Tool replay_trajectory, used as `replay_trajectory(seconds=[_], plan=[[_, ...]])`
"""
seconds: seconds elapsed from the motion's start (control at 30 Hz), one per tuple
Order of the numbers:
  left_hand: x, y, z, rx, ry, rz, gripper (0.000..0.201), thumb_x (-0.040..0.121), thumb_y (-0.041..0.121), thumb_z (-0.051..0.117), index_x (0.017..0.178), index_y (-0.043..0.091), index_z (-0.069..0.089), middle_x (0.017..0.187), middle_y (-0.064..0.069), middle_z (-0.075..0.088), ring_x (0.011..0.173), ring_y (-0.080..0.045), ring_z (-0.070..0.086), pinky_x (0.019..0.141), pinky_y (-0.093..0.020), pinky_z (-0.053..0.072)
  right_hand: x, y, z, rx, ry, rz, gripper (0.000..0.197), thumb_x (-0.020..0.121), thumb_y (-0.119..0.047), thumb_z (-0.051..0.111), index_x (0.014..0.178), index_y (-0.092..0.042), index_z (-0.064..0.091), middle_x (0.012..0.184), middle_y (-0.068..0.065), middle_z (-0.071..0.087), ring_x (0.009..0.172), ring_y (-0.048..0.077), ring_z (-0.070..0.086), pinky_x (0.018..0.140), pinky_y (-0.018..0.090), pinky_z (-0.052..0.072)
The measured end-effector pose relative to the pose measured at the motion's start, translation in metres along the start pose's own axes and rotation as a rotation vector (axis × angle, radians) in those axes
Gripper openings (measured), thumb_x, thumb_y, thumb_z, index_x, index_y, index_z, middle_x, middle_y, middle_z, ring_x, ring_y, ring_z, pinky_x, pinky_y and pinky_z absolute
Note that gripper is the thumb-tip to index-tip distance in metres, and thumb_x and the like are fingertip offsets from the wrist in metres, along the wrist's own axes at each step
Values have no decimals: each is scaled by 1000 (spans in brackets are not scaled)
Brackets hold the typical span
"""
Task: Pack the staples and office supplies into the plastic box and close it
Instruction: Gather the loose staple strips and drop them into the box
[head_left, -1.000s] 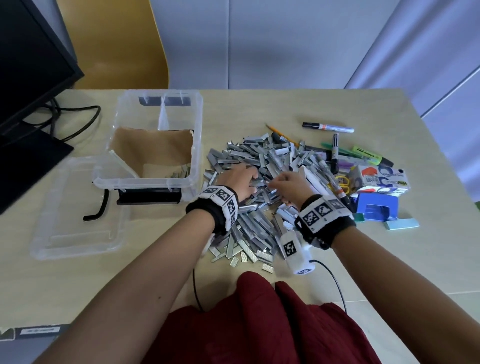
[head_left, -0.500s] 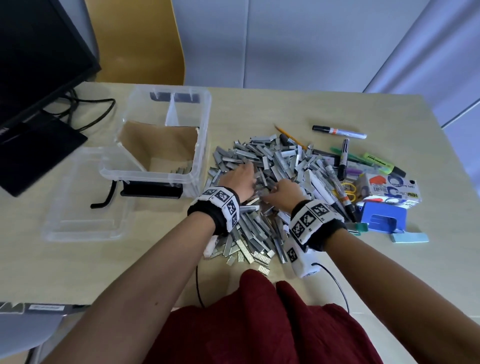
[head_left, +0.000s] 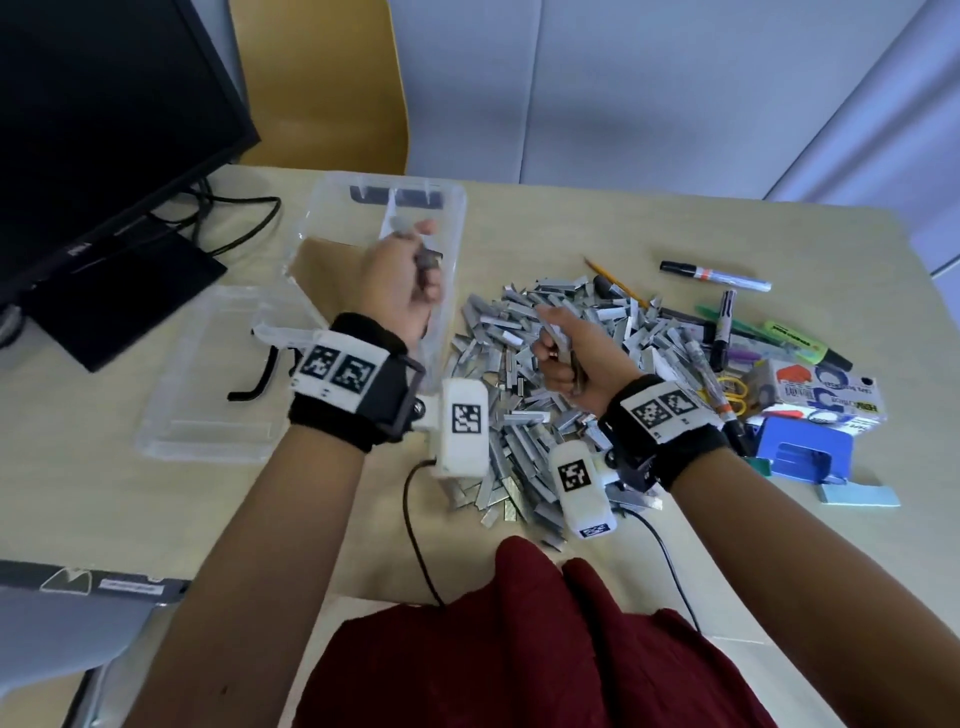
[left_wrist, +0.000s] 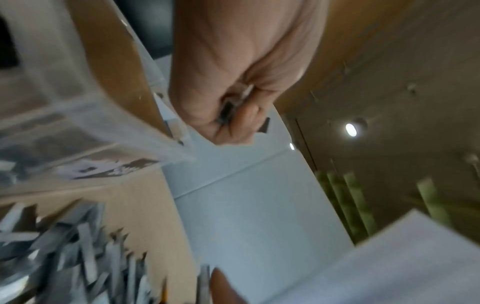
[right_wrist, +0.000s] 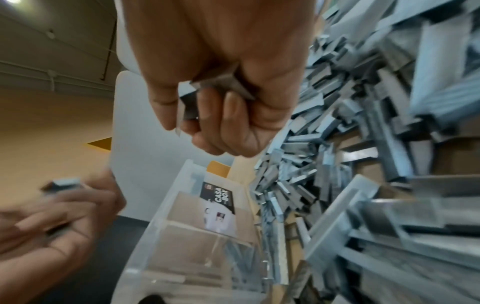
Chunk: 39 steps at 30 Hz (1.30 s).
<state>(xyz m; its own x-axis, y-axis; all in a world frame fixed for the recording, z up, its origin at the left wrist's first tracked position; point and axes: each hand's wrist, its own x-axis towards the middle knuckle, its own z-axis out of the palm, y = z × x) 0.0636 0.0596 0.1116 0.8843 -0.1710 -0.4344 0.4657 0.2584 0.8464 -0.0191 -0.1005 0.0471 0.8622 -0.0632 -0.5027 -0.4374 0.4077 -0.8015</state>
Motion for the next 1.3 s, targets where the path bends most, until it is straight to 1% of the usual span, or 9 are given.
replay_trajectory(seconds=[0.2,0.3,0.37,0.47,0.6,0.7,0.9,1.13,1.3], plan=[[29,14,-37,118,222,-226,30,98,10,32,70,9,42,69,-4,41,58,-12,41,49,-24,43,0,-7,19,-82,-50,-85,29,92,-18,46,63,-15,43,52,-2,48,32,7,28,34,15,21],[33,15,-40,165,139,-324,21,98,26,45,100,7,54,92,-9,54,80,-21,54,68,-42,49,-1,-10,28,-132,-49,-117,30,93,-17,47,64,-14,45,50,1,52,30,7,27,32,13,21],[35,13,-39,197,98,-349,41,96,31,48,129,7,47,118,-13,53,102,-27,55,86,-47,48,0,-12,34,-159,-48,-130,32,94,-19,46,63,-15,43,48,1,51,30,7,26,33,13,19],[30,10,-36,275,144,-246,49,93,31,52,135,7,43,130,-10,46,122,-25,45,107,-44,37,1,-18,45,-190,-44,-163,36,95,-21,46,60,-15,41,46,0,50,31,8,25,36,15,18],[24,14,-45,440,340,123,22,90,20,50,107,8,59,113,-8,53,105,-23,52,93,-32,43,7,-31,70,-307,-67,-255,38,94,-16,47,56,-14,39,44,0,46,31,9,25,35,14,19],[24,14,-64,786,595,323,32,90,15,47,122,14,51,135,-9,39,122,-24,39,101,-37,38,13,-41,99,-514,-74,-344,36,93,-12,48,58,-14,41,47,5,45,29,8,26,34,16,20],[27,-13,-97,1055,654,344,45,92,8,40,136,15,41,140,-11,39,128,-28,37,101,-41,33,42,-38,148,-899,-49,-476,37,87,-11,53,56,-14,33,56,2,42,51,13,47,47,18,39],[28,-19,-102,1007,669,394,50,91,1,35,139,12,41,136,-14,45,126,-29,39,99,-40,36,61,-17,156,-1377,-114,-516,38,87,-17,53,57,-18,29,60,-5,36,67,20,41,62,25,31],[28,-21,-104,1009,677,430,52,89,-2,35,139,11,41,135,-15,45,125,-30,39,100,-38,34,49,-20,154,-1495,-202,-464,10,85,-16,52,86,-6,52,90,8,55,87,26,50,79,31,46]])
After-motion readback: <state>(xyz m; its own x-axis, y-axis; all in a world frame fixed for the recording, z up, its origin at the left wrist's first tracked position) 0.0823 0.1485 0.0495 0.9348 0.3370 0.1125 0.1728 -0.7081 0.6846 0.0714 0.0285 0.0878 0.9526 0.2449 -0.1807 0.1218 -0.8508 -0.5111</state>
